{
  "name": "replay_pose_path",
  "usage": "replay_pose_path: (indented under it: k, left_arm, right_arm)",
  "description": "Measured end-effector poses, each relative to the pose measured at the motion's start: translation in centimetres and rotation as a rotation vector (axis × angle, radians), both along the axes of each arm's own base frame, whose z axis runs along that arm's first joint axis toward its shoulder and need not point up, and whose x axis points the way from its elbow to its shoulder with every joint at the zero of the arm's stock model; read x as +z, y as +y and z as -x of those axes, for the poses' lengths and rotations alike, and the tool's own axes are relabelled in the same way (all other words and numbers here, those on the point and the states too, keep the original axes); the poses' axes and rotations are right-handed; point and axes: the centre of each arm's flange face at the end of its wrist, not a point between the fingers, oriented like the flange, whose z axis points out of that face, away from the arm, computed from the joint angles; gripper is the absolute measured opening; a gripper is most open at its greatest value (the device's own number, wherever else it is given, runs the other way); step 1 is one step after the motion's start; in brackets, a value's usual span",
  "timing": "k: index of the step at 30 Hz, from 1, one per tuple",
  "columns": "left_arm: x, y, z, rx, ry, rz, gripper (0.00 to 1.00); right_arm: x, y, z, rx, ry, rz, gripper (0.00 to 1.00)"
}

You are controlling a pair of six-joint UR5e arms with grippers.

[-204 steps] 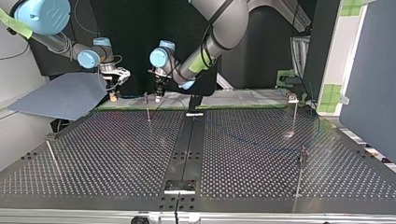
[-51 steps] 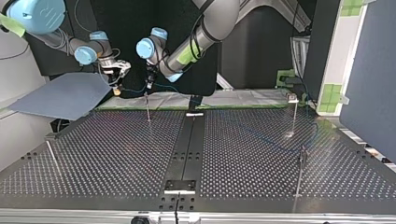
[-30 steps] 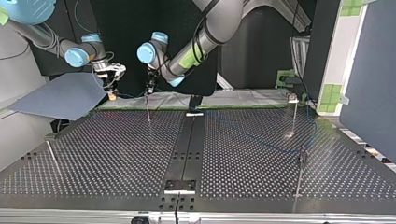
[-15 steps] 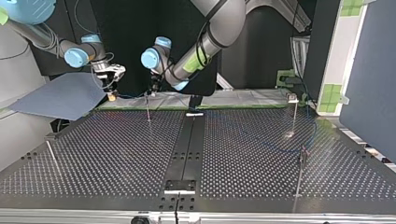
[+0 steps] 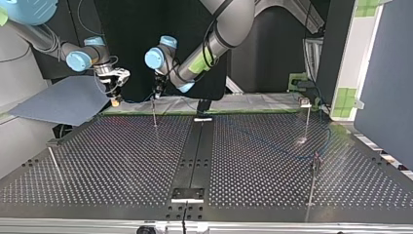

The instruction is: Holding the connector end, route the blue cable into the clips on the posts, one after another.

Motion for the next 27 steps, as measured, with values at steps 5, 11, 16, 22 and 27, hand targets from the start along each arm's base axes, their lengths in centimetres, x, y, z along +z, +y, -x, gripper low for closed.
replay_pose_path:
  k: [5,11,16,22,27]
  left_arm:
    - [0.0,0.0,0.0,0.000,0.001,0.003,0.00]
    - [0.9,0.2,-0.5,0.007,0.000,0.008,0.00]
    - [1.2,0.2,-0.6,0.008,-0.002,0.010,0.00]
    - [1.2,0.9,-1.9,0.012,0.004,0.034,0.00]
    - [0.7,1.8,-3.2,0.019,0.008,0.059,0.00]
  right_arm:
    - [0.4,-0.1,0.1,-0.001,-0.002,0.005,0.00]
    - [1.2,-0.4,0.1,-0.002,-0.005,0.017,0.00]
    - [1.3,-0.4,0.1,-0.002,-0.009,0.018,0.00]
    - [1.3,-0.4,-0.3,0.002,-0.027,0.018,0.00]
    - [1.3,-0.4,-0.9,0.005,-0.059,0.017,0.00]
